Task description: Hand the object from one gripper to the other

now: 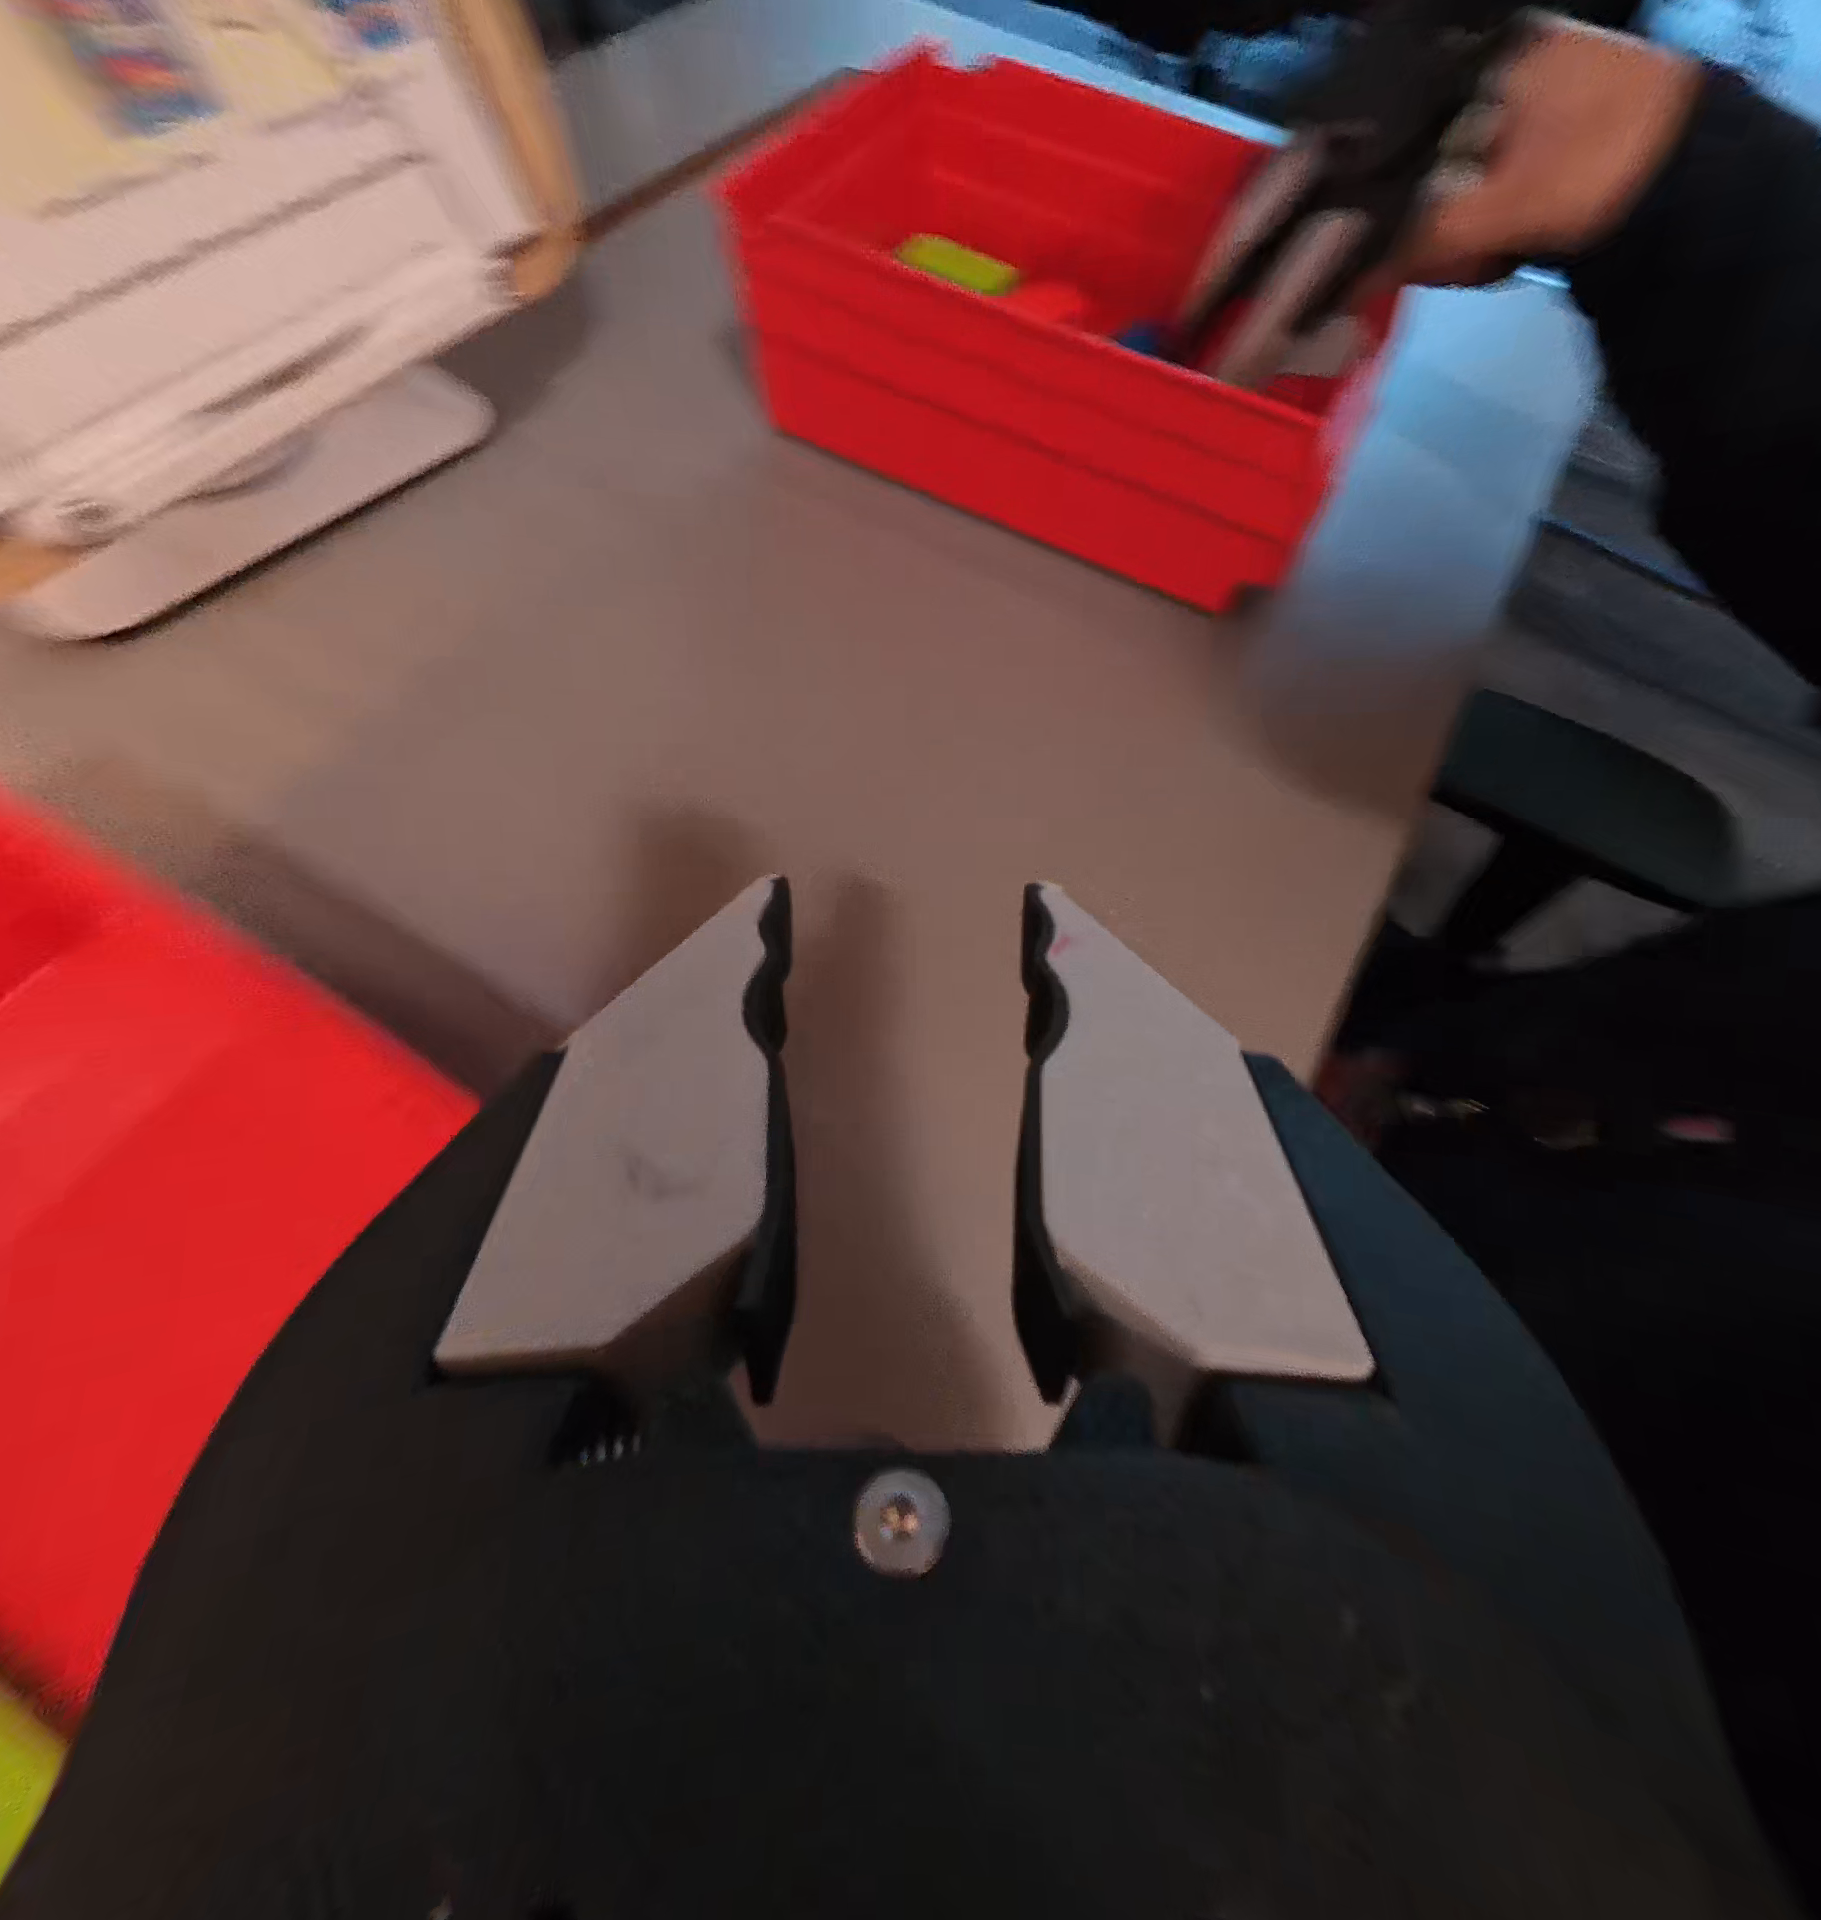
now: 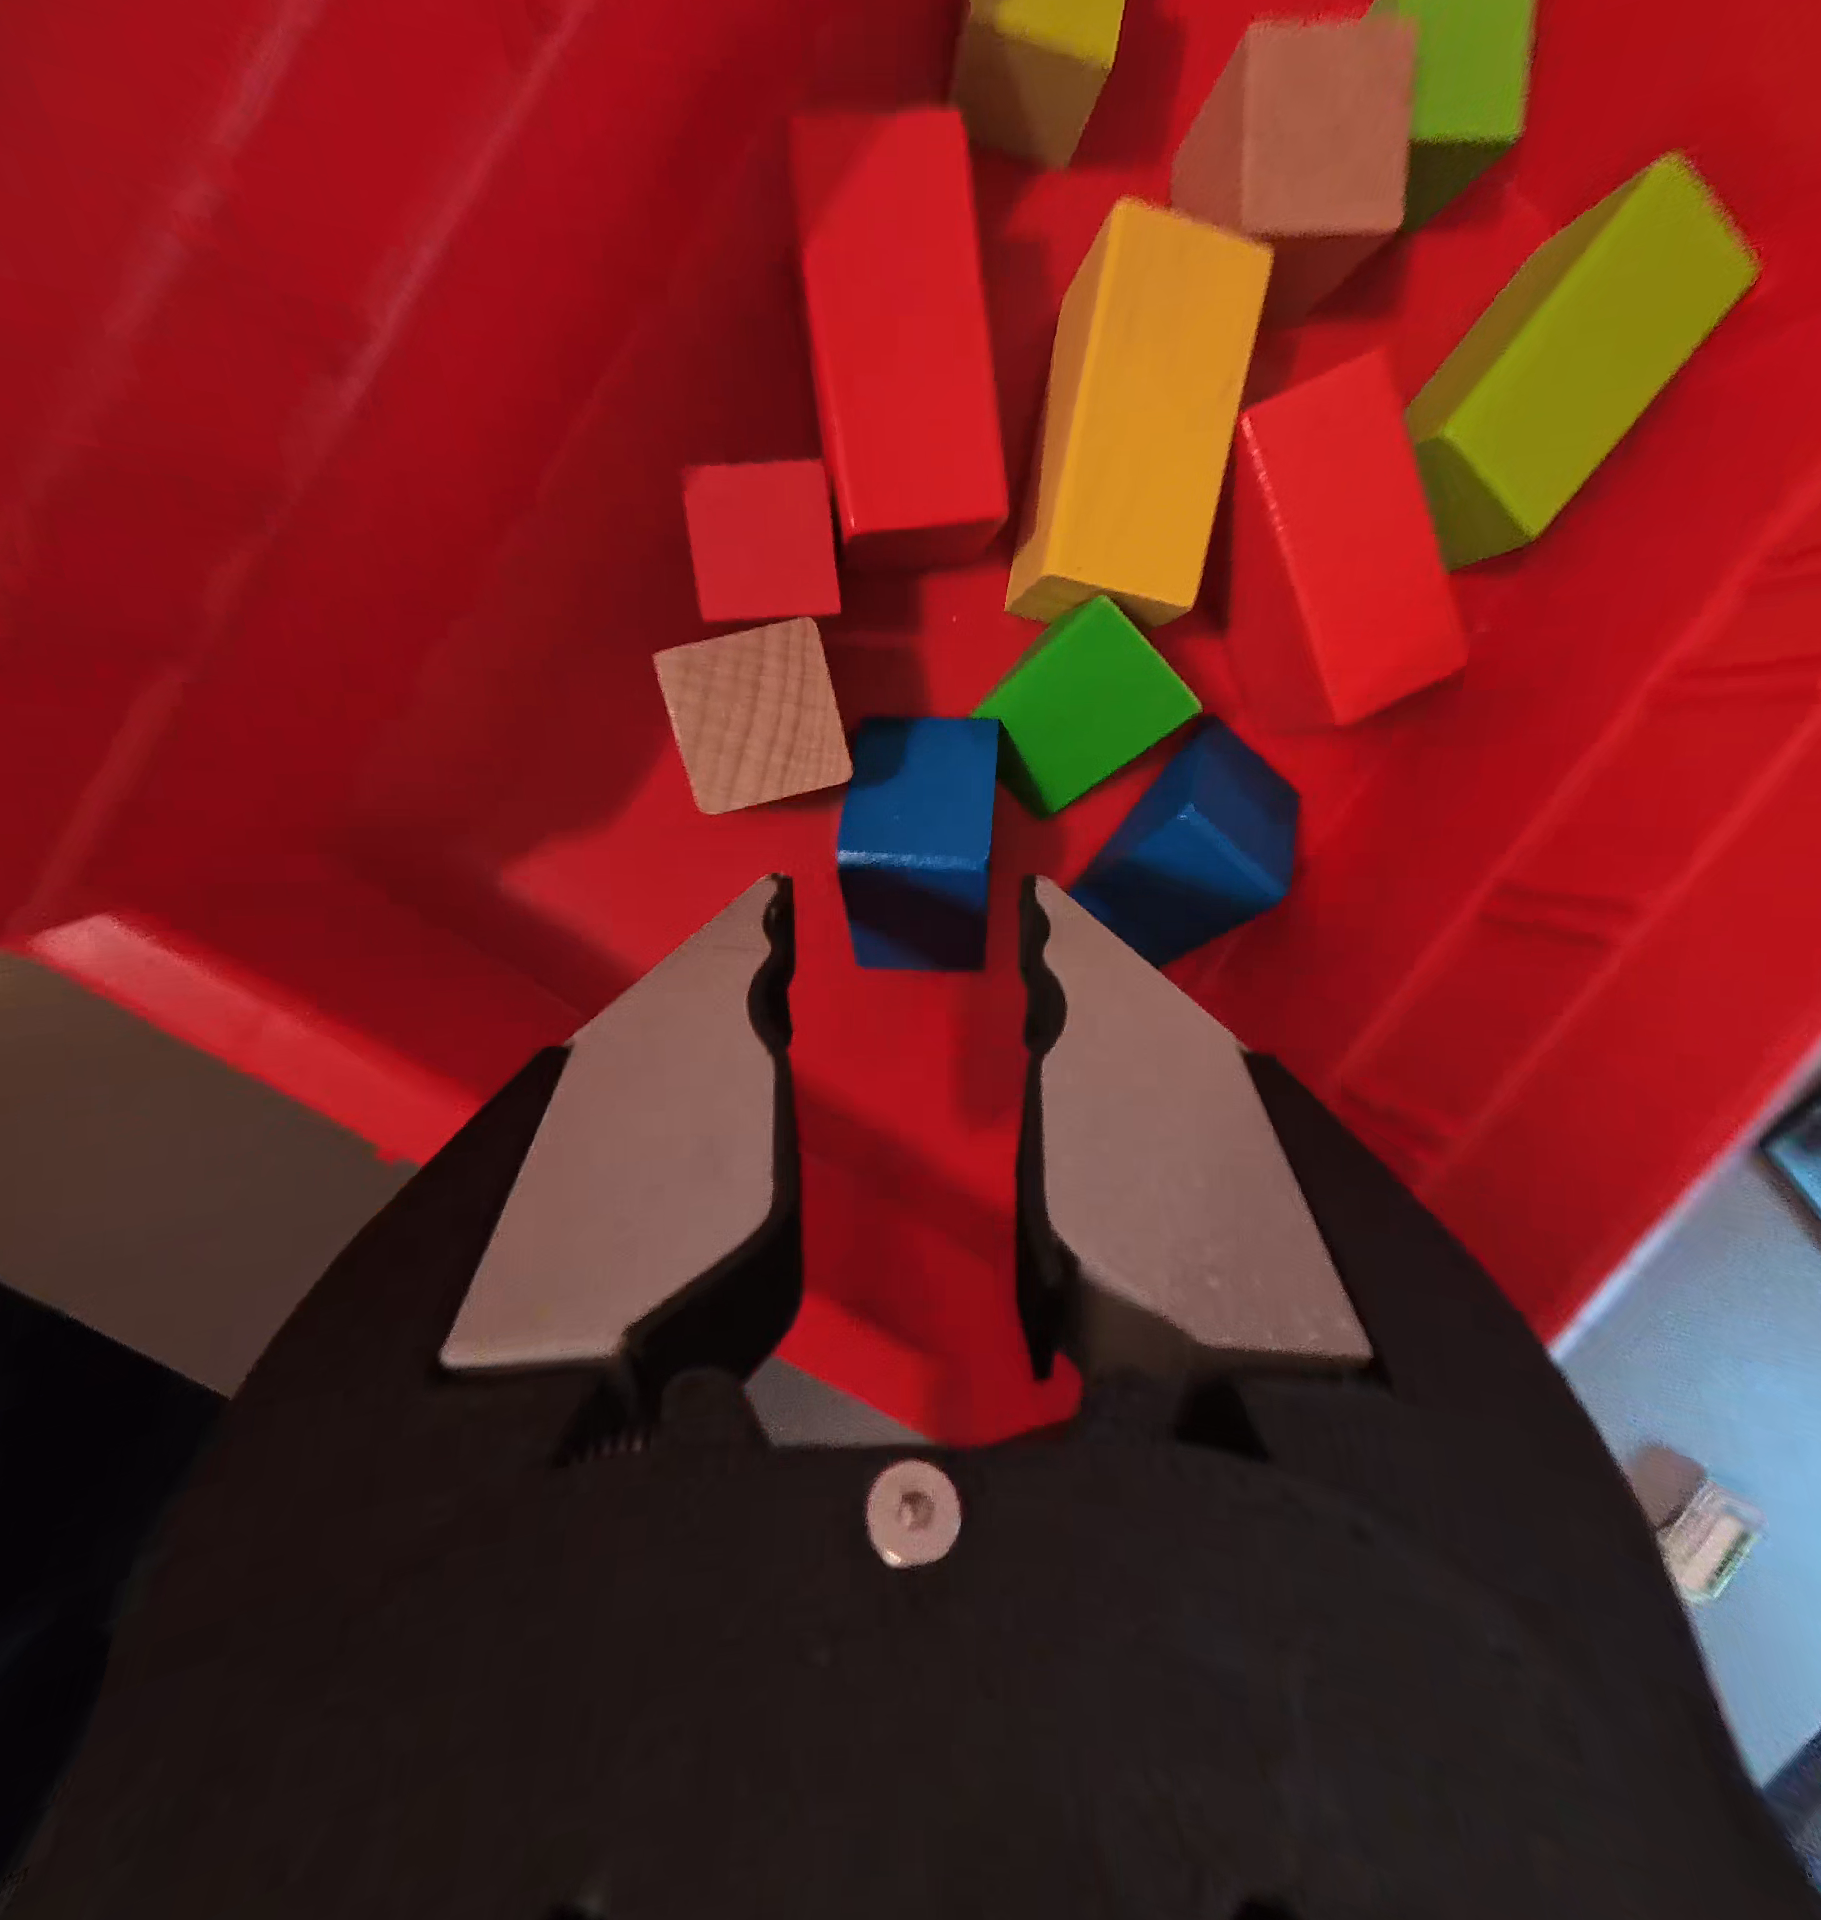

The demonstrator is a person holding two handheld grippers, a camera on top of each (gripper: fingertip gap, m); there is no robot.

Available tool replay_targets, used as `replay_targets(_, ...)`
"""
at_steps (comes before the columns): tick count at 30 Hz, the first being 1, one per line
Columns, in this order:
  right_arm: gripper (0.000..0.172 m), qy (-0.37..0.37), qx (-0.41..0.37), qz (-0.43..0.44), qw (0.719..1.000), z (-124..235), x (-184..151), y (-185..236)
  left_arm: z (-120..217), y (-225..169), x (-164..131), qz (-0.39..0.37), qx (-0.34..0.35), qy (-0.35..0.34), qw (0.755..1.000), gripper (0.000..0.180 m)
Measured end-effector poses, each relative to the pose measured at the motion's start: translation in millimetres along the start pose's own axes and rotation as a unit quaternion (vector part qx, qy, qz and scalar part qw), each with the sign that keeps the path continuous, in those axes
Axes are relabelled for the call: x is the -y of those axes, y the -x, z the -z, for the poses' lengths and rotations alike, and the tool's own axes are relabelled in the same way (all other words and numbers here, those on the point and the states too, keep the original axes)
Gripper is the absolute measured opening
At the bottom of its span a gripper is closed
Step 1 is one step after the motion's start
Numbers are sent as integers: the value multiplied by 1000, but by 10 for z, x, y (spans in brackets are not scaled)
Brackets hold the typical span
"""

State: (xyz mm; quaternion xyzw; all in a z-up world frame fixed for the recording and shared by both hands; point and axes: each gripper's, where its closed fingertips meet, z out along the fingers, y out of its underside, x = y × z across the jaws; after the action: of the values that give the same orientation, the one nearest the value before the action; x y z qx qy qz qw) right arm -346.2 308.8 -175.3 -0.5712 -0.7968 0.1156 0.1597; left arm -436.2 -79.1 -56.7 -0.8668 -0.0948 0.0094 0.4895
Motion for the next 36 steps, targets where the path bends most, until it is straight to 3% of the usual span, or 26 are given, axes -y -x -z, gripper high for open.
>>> replay_targets(3, 39, -56, -6, -4, 998, 196, 74, 67, 343, 641, -188, 82, 123, -11, 989, 41)
replay_targets(5, 38, -89, 8, -5, 996, 294, 133, 162, 417, 824, -365, 144, 124, -4, 982, 47)
replay_targets(7, 36, -104, 17, -3, 994, 331, 182, 202, 418, 921, -451, 159, 123, -2, 980, 49)
replay_targets(18, 29, -29, -26, -42, 998, 34, 169, -214, 481, 912, -438, 133, 125, -6, 983, 47)
replay_targets(25, 23, 34, -58, -11, 998, -229, 81, -318, 476, 902, -423, 130, 128, -6, 983, 47)
replay_targets(28, 21, 38, -15, -10, 999, -320, 104, -185, 442, 871, -416, 127, 121, -3, 984, 47)
replay_targets(36, 26, -18, -55, -10, 998, -69, 296, -156, 413, 986, -516, 145, 132, 9, 981, 47)
